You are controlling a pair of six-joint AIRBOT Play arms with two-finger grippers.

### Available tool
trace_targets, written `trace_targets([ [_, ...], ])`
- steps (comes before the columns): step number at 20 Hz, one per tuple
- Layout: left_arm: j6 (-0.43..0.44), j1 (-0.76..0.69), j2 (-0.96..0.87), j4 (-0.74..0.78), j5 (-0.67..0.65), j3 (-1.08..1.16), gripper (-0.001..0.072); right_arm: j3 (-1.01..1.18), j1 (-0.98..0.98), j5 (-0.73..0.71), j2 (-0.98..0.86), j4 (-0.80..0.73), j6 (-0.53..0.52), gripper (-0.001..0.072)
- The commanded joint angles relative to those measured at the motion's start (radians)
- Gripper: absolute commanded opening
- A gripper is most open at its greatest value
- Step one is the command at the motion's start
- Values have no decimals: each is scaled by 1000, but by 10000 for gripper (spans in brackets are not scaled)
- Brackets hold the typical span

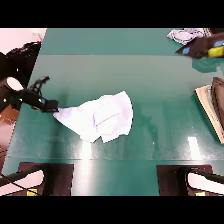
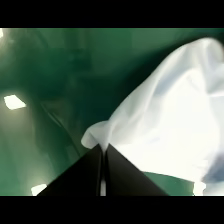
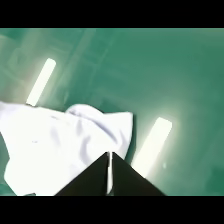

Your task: Fold the shirts.

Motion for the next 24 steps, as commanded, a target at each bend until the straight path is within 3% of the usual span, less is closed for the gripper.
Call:
trace_targets([
  [1, -11, 1, 38, 38, -28, 144, 22, -197, 74, -117, -25, -89, 24, 299],
  [2, -14, 1, 42, 35, -27, 175, 22, -233, 100, -129, -58, -87, 24, 469],
  [6, -63, 1, 43, 23, -21, 238, 23, -256, 198, -162, -250, -57, 25, 461],
  [12, -63, 1, 43, 23, -39, 238, 22, -30, 285, -208, -534, -46, 66, 442],
  [19, -63, 1, 42, 23, -28, 238, 22, 220, 366, -97, -746, -47, 100, 419],
  [22, -63, 1, 43, 23, -29, 238, 22, 261, 385, -95, -763, -48, 98, 17],
  [24, -66, 1, 45, 20, -31, 241, 22, 311, 378, -98, -760, -49, 96, 9],
])
